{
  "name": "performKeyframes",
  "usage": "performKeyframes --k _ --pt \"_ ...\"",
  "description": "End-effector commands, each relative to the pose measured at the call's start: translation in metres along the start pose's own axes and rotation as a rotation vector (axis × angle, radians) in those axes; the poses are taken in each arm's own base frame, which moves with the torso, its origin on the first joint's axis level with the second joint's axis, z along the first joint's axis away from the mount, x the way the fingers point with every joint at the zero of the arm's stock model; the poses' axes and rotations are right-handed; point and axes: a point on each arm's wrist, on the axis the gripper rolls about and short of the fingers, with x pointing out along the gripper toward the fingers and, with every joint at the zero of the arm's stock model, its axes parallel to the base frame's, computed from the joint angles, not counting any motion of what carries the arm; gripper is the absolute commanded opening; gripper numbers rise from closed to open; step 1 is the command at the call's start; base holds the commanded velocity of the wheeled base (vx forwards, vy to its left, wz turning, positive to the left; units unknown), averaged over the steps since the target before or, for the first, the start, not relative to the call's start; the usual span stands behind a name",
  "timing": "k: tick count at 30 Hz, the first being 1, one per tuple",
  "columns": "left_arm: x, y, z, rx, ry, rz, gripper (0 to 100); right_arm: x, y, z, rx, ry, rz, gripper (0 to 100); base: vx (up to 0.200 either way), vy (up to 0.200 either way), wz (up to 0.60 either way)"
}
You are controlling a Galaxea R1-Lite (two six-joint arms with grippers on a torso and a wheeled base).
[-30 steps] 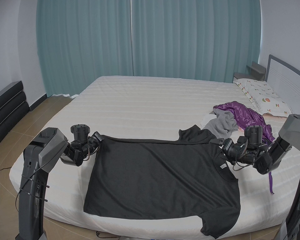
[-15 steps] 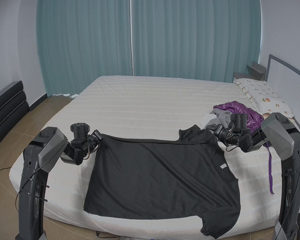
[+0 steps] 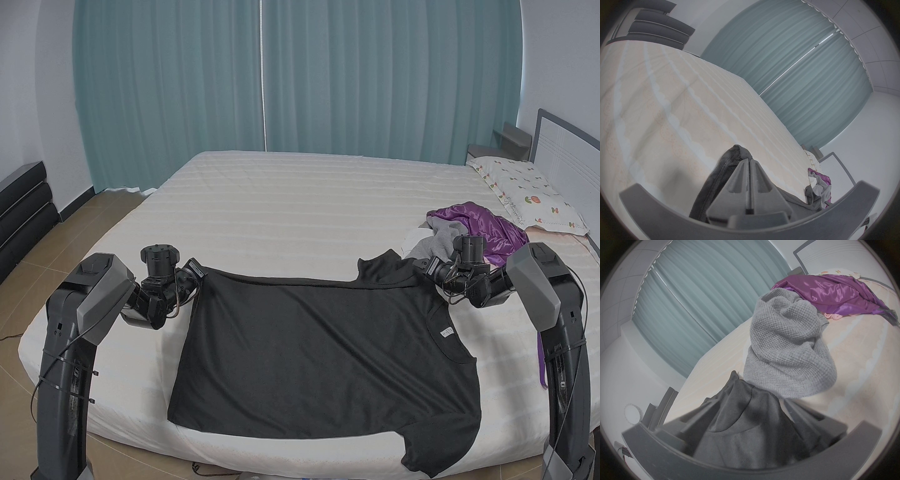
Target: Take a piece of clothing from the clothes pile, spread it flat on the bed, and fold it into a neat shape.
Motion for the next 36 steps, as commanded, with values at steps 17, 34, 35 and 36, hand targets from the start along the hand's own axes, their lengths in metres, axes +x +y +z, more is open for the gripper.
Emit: performKeyframes --k 17,34,35,36 --pt "0.005 -0.001 0.018 0.053 -0.056 -0.022 0 0.019 0.01 0.022 -0.01 -0.228 0.011 0 0.0 0.0 0.0" --pt "0.016 0.004 0.017 0.074 -0.056 -0.02 0 0.032 -0.001 0.013 -0.024 -0.249 -0.026 0 0.0 0.0 0.0" --pt "0.016 0.004 0.017 0.076 -0.056 -0.022 0 0.032 -0.002 0.012 -0.024 -0.246 -0.028 0 0.0 0.0 0.0" --pt "0.017 0.006 0.016 0.075 -0.053 -0.019 0 0.033 -0.002 0.011 -0.025 -0.244 -0.027 0 0.0 0.0 0.0"
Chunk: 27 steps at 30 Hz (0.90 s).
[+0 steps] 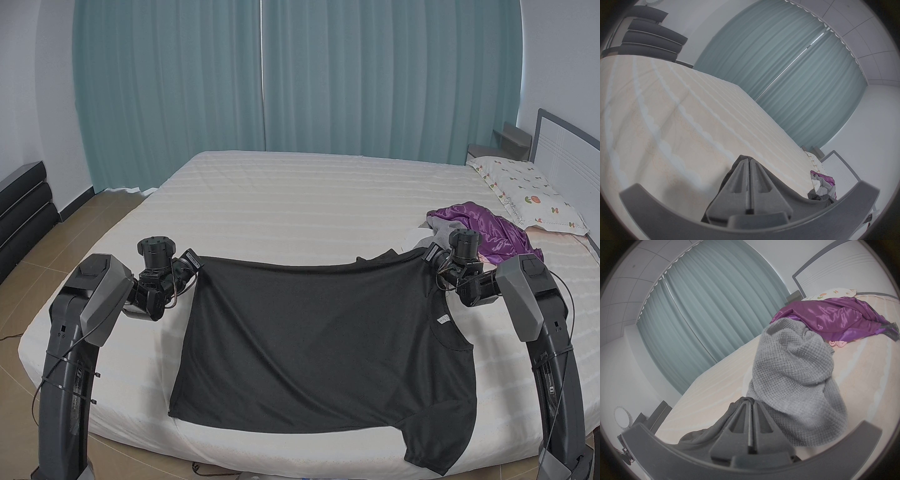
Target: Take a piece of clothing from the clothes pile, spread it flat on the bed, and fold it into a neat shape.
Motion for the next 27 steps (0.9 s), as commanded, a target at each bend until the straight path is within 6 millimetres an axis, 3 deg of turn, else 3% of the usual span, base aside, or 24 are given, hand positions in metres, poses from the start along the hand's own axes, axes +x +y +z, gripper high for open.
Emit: performKeyframes --k 1,18,19,20,24,27 --pt "0.003 0.005 -0.008 0.0 0.012 0.007 0 0.002 -0.004 -0.008 0.0 0.014 -0.007 0 0.0 0.0 0.0" --pt "0.009 0.009 -0.015 0.0 0.021 0.012 0 0.004 -0.006 -0.014 -0.004 0.009 -0.002 0 0.0 0.0 0.0" --pt "0.009 0.009 -0.015 0.0 0.022 0.013 0 0.004 -0.006 -0.014 -0.006 0.009 -0.002 100 0.0 0.0 0.0" --pt "0.009 0.009 -0.016 0.0 0.028 0.016 100 0.004 -0.007 -0.015 -0.007 0.012 -0.002 100 0.0 0.0 0.0" --pt "0.009 0.011 -0.017 -0.001 0.033 0.022 100 0.002 -0.004 -0.019 -0.005 0.022 -0.002 100 0.0 0.0 0.0" --pt "0.004 0.011 -0.016 -0.002 0.038 0.039 100 -0.01 0.005 -0.004 0.002 0.018 0.003 100 0.0 0.0 0.0"
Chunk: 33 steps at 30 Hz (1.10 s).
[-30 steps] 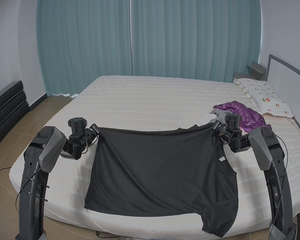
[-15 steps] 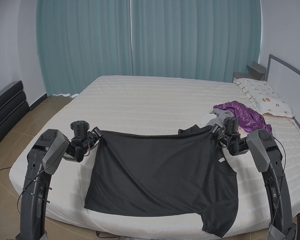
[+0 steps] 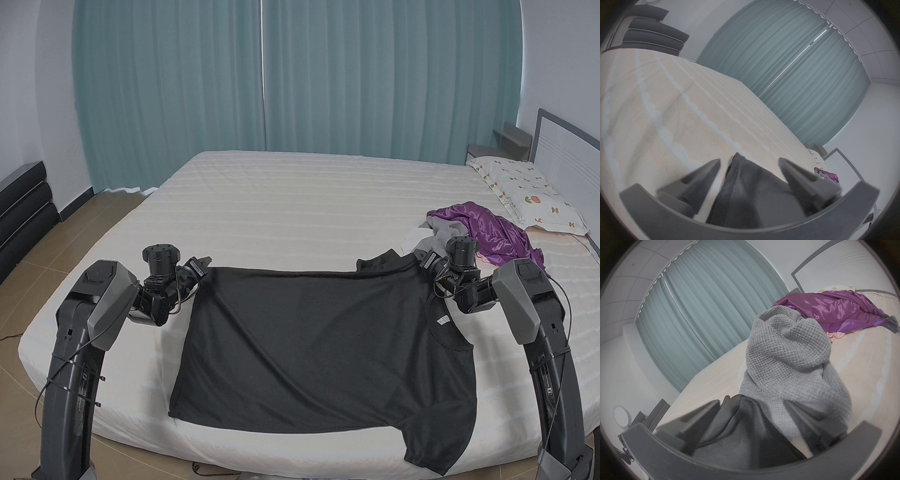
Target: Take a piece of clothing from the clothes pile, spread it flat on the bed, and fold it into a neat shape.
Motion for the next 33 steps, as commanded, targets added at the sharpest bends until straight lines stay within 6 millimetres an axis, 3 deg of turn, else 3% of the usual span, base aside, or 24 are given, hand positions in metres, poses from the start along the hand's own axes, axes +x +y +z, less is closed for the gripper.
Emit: performKeyframes --k 1,2,3,7,9,10,11,14,20,25,33 --pt "-0.007 0.0 0.002 -0.002 0.004 0.021 100 -0.017 0.011 0.018 0.009 -0.003 0.006 100 0.0 0.0 0.0" --pt "-0.007 0.0 0.001 -0.002 0.006 0.022 100 -0.018 0.012 0.018 0.009 -0.003 0.006 100 0.0 0.0 0.0" --pt "-0.019 -0.008 0.015 -0.002 -0.006 0.026 100 -0.035 0.016 0.03 0.017 -0.009 0.014 100 0.0 0.0 0.0" --pt "-0.046 -0.018 0.035 -0.005 -0.012 0.038 100 -0.071 0.018 0.041 0.023 0.0 0.011 100 0.0 0.0 0.0" --pt "-0.079 -0.031 0.046 -0.012 0.005 0.05 100 -0.112 0.018 0.046 0.028 0.037 0.016 100 0.0 0.0 0.0" --pt "-0.079 -0.031 0.046 -0.012 0.005 0.05 100 -0.112 0.018 0.046 0.028 0.037 0.016 100 0.0 0.0 0.0" --pt "-0.105 -0.037 0.047 -0.016 0.034 0.062 100 -0.145 0.019 0.047 0.057 0.083 0.045 100 0.0 0.0 0.0" --pt "-0.146 -0.041 0.035 -0.029 0.108 0.084 100 -0.193 0.019 0.04 0.111 0.172 0.08 100 0.0 0.0 0.0" --pt "-0.215 -0.045 0.003 -0.074 0.256 0.119 100 -0.258 0.004 0.011 0.179 0.306 0.054 100 0.0 0.0 0.0" --pt "-0.257 -0.043 -0.024 -0.112 0.352 0.164 100 -0.299 -0.004 -0.003 0.256 0.36 0.08 100 0.0 0.0 0.0" --pt "-0.294 -0.033 -0.053 -0.138 0.412 0.185 100 -0.33 -0.006 -0.03 0.286 0.48 0.063 100 0.0 0.0 0.0"
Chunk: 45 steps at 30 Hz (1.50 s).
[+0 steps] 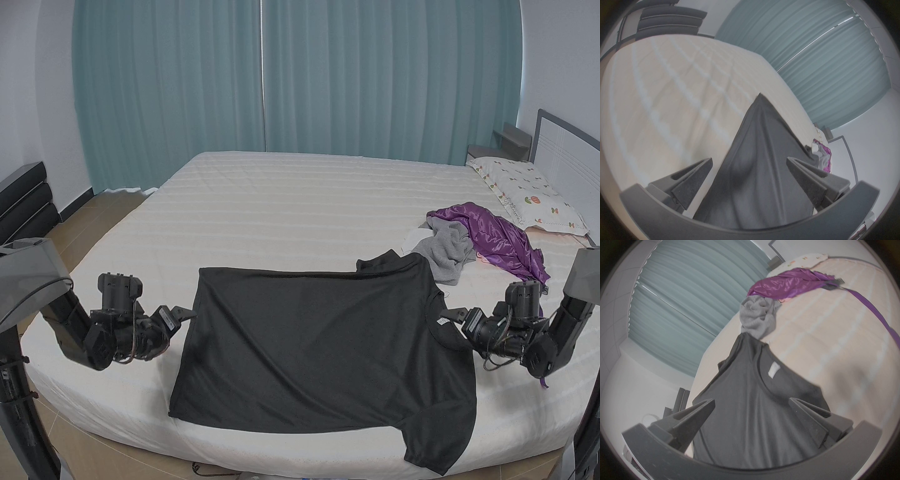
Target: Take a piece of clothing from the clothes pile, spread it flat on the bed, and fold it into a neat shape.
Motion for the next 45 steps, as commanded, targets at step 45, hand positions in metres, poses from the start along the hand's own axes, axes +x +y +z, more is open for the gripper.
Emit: performKeyframes --k 45 --pt "-0.08 0.034 -0.064 -0.156 0.206 -0.051 100 -0.068 -0.013 -0.06 0.081 0.191 -0.001 100 -0.013 -0.053 0.0"
